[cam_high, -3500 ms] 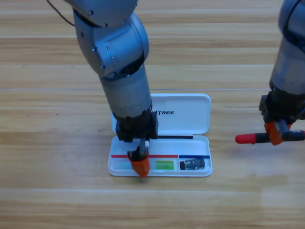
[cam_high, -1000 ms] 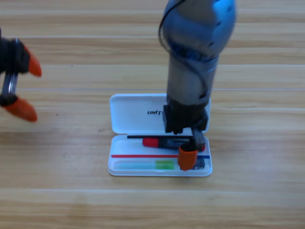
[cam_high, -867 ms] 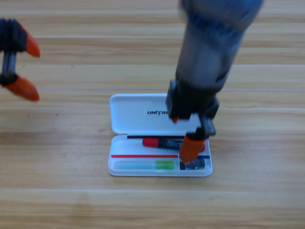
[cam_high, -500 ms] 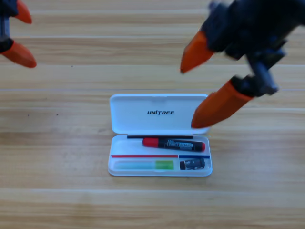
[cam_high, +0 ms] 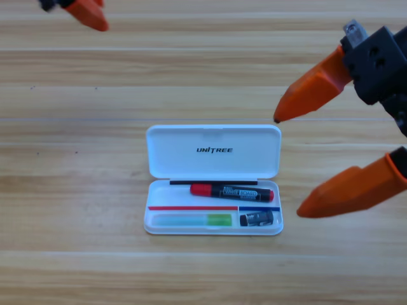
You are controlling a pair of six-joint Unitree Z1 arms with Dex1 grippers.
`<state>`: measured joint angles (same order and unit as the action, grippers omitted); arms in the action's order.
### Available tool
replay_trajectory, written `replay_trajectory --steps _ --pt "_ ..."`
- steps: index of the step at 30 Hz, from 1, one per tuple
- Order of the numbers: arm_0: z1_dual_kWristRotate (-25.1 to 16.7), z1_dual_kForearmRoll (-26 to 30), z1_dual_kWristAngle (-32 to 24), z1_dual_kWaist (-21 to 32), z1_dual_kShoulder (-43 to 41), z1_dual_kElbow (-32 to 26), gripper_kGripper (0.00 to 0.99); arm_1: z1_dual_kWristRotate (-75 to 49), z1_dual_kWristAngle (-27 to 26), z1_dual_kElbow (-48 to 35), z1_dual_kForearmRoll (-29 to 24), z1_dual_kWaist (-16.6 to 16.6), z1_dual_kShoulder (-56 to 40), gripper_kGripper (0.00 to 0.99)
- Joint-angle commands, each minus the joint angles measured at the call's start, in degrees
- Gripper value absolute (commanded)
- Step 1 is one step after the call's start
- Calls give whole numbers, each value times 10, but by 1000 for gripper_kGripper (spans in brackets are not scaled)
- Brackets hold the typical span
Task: Clean up eraser and pencils
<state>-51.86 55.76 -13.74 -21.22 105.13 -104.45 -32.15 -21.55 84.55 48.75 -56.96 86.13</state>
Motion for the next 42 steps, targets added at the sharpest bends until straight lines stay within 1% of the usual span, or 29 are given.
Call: replay_trajectory --steps 1,7,11,14,22,33,42 --pt "11 -33 -37 14 91 -8 0 5 -12 -18 -21 1 -4 917" --pt "9 -37 -81 36 186 -29 0 6 -12 -18 -22 1 0 917" --pt "10 -68 -119 49 220 -7 0 7 -12 -19 -22 1 0 917" --pt "11 -73 -138 50 238 0 0 9 -13 -26 -22 1 -5 917" --pt "21 -73 -174 50 258 25 0 9 -13 -30 -23 1 -8 917" --pt "10 -74 -218 -1 248 89 0 17 -15 -21 -37 1 6 917" --pt "-1 -74 -245 -28 242 109 0 19 -18 -16 -37 0 19 917"
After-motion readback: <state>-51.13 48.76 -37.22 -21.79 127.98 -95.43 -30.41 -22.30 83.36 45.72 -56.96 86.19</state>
